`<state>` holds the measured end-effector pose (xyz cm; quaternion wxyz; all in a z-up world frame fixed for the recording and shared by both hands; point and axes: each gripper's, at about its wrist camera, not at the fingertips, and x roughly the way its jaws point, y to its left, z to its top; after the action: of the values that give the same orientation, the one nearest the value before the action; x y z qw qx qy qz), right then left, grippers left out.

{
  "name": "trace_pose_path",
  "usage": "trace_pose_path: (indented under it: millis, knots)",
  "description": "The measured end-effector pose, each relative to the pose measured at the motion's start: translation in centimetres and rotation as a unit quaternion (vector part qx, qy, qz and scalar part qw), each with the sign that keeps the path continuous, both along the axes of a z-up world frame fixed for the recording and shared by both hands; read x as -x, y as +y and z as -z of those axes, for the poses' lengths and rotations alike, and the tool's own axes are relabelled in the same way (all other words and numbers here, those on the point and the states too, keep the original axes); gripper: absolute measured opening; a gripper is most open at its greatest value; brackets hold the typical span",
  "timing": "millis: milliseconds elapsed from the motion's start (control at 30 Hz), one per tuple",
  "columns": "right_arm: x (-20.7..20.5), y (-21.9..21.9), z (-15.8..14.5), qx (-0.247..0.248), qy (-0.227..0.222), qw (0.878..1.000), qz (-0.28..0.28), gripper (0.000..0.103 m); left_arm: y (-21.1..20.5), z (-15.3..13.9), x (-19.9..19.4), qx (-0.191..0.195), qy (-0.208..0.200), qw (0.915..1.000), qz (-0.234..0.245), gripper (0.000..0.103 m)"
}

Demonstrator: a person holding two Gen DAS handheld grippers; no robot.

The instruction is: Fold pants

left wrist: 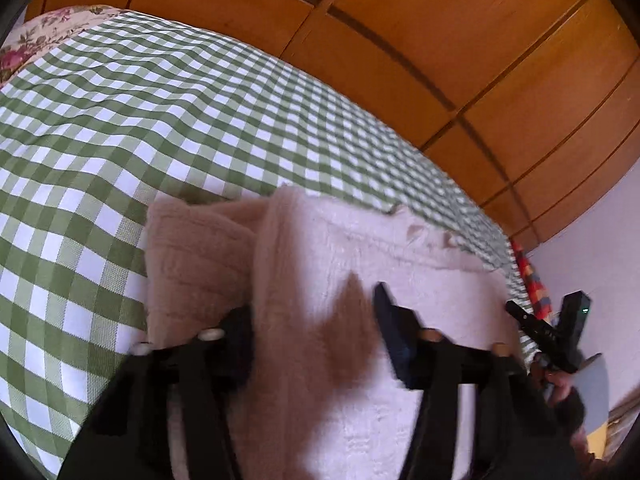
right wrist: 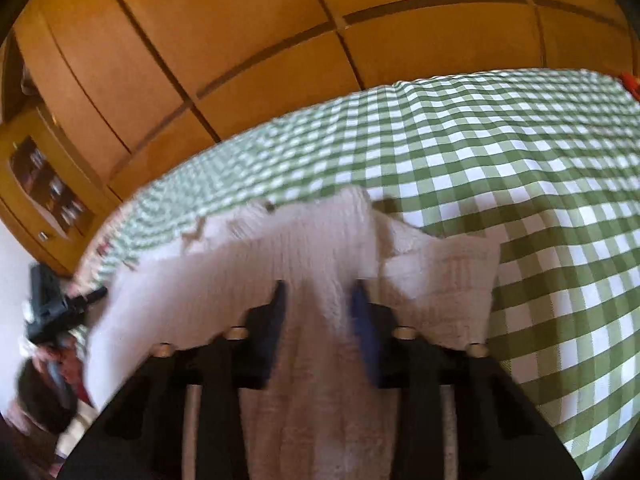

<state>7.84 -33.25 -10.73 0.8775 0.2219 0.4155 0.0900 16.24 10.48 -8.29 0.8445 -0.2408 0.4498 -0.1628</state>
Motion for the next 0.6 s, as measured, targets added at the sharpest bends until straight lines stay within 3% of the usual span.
trace_pose_path:
  millis: [67,300,367,500,600]
  knots:
    - [-0.1,0.5,-0.1,0.026,0.004,1.000,0.001,0.008,-0.1,0.1,-0.2,-0.009,0.010,0.9999,-0.005,0.009]
    - [0.0,-0.1,-3.5,0.047,-0.049,0.995,0.067,0.006,0.6,-3.9,1.0,-0.023,-0.081,0.9941,-0.068,0.006]
    - [-0.5,-0.2,-3.7,0.056,-0.054,0.993,0.086,0.006,0.3,-4.7,0.8,-0.044,-0.100,0.9905,-0.083,0.006]
    - [-1.7,-0.5,-1.9,0.049,-0.034,0.993,0.105,0.006,-0.3,-3.4,-0.6,-0.078,-0.082,0.9885,-0.100,0.007]
    - [-2.1,-0.3,-0.1,0.061,-0.015,0.992,0.110,0.006,-1.2,-0.8,-1.5,-0.129,-0.057,0.9847,-0.103,0.008]
